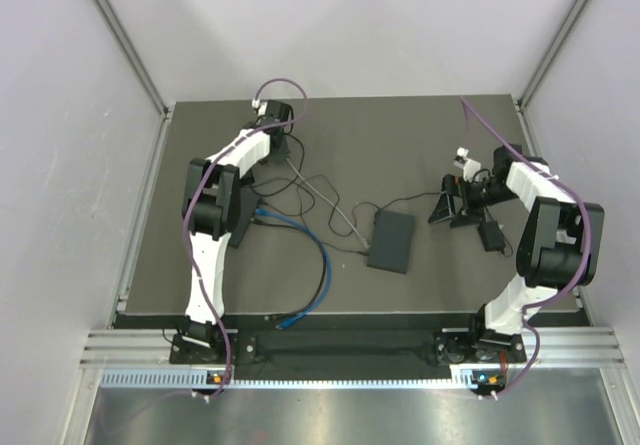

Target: Insert the plug into the switch port

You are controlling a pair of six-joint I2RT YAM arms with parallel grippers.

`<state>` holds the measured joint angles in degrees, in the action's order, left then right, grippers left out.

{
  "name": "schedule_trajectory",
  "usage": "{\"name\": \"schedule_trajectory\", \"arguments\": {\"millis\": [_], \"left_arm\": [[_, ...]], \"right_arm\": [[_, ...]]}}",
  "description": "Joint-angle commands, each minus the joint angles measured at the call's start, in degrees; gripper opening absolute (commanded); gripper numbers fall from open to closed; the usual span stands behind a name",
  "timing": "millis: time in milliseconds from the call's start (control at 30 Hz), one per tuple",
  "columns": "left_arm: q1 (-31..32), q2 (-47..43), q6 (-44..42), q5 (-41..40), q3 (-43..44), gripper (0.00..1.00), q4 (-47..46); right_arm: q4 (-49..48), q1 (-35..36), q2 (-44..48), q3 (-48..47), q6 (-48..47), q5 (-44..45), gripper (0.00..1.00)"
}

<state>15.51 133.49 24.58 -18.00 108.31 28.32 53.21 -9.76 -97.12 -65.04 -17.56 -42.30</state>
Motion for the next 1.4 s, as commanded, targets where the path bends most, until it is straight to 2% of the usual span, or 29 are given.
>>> {"name": "schedule_trajectory", "arguments": {"millis": [0,200,433,833,933,1067,1100,1233,1367], "left_arm": [[0.05,-7.27,1.88,0.33,-3.19,0.41,-2.56],[2.42,-10.45,-0.14,-1.86,-2.67,0.43,-5.02],[2.69,-3.87,1.17,-1.95,2.25,0.49,-2.83],[2.95,0.89,1.17,-4.23,3.57,0.49,-1.6],[2.77,1.77,0.74,-3.54,3.57,0.43,-1.94],[2.51,1.69,-0.84,-0.2,5.94,0.13,-2.73],[2.51,1.25,-1.89,0.41,7.86,0.0,-3.0],[2.51,-1.38,-8.82,3.14,12.53,0.0,-7.03],[2.51,-12.77,-15.78,12.87,7.54,0.0,-21.07]], "right_arm": [[1.46,-0.61,2.55,-1.24,-1.86,-0.41,1.0],[1.72,-0.87,2.64,-0.71,-2.21,-1.38,1.0],[1.98,-0.96,3.25,-0.97,-2.65,-0.41,1.0],[2.51,-1.49,2.11,-2.29,-2.56,-0.67,1.0],[2.69,-1.49,2.29,-2.64,-2.56,-0.5,1.0],[3.39,-1.67,2.81,-3.87,-2.83,-0.41,1.0],[3.65,-1.75,2.9,-4.22,-2.92,-0.41,1.0],[4.62,-2.28,3.52,-7.21,-3.09,-1.37,1.0],[4.97,-4.39,5.97,-10.63,-4.41,-3.31,1.0]]}}
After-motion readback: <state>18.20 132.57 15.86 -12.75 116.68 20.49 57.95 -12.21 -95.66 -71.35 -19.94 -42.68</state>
